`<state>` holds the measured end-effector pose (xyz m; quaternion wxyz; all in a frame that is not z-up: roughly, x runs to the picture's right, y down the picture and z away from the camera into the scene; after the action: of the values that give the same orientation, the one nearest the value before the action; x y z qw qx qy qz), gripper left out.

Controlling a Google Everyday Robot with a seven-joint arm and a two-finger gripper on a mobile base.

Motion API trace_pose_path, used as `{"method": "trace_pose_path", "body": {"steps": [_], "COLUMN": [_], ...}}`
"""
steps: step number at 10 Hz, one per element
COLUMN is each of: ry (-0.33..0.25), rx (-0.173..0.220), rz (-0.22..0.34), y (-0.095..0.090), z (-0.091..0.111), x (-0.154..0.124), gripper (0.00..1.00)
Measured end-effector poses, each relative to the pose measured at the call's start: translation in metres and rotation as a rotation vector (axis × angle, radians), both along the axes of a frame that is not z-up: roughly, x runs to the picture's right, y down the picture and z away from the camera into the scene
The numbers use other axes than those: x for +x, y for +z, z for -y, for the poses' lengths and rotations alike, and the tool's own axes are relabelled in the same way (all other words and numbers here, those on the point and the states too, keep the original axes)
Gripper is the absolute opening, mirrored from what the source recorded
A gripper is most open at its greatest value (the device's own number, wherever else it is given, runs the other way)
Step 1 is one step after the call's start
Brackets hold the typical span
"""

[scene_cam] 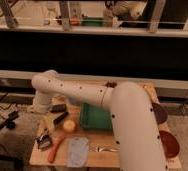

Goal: Wipe purple bowl with brush

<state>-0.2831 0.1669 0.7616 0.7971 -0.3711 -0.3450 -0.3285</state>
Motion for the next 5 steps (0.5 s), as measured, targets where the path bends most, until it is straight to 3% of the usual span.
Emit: {"method": "trace_pose_path", "body": {"steps": [2, 5], "ry": [-0.004, 0.102], "rx": [-0.031, -0.113], "rz": [-0.007, -0.001], "y": [0.016, 0.032], "z": [-0.004, -0.003], "x": [0.001, 0.012], "gripper": [1.0, 1.0]}}
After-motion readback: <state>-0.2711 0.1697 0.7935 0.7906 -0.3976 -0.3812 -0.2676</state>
